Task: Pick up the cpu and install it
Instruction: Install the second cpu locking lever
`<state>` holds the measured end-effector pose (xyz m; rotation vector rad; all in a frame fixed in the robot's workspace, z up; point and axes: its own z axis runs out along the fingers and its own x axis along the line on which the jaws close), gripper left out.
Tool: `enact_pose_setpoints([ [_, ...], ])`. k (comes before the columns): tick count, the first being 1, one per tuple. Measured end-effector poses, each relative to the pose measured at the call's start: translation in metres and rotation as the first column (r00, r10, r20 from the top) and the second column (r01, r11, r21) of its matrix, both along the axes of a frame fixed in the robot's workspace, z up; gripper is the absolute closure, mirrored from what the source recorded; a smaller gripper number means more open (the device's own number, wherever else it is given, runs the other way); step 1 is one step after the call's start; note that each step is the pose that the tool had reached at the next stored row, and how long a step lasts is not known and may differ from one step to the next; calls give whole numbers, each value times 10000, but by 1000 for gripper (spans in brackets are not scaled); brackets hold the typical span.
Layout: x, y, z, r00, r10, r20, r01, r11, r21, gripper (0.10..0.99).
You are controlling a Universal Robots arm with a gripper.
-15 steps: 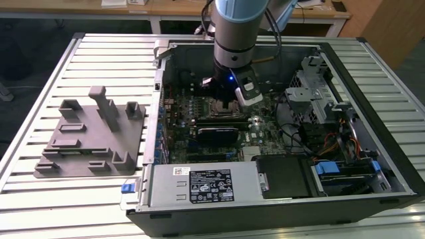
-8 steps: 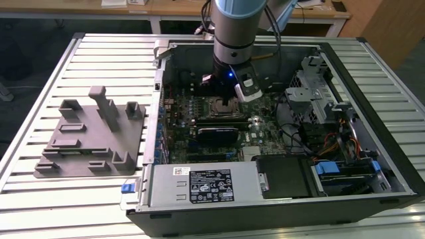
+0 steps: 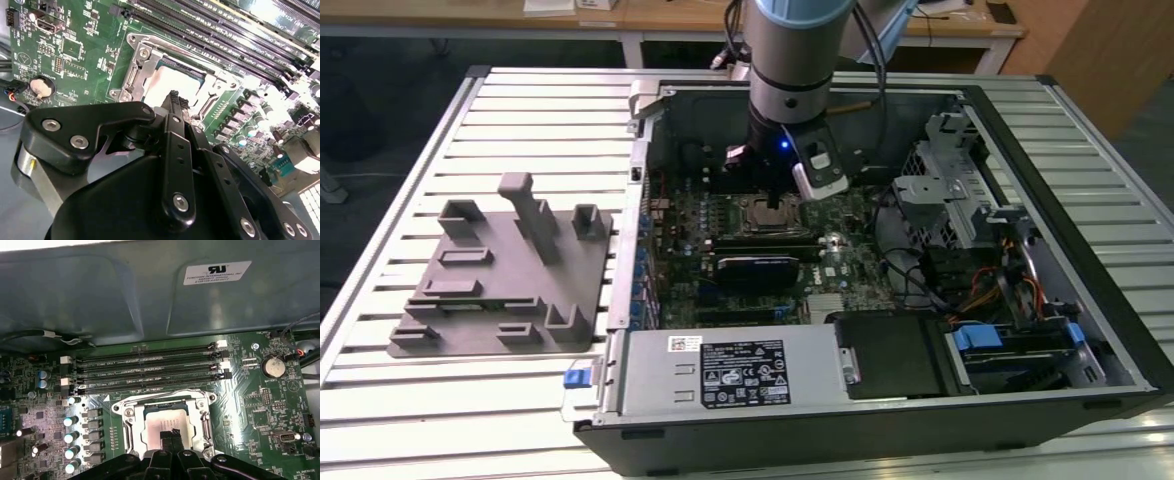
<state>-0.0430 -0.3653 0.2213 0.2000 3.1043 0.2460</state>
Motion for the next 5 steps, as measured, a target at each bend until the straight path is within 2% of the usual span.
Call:
enact_pose_setpoints([
  [5,0,0,13,10000,0,0,0,10000,-1,980],
])
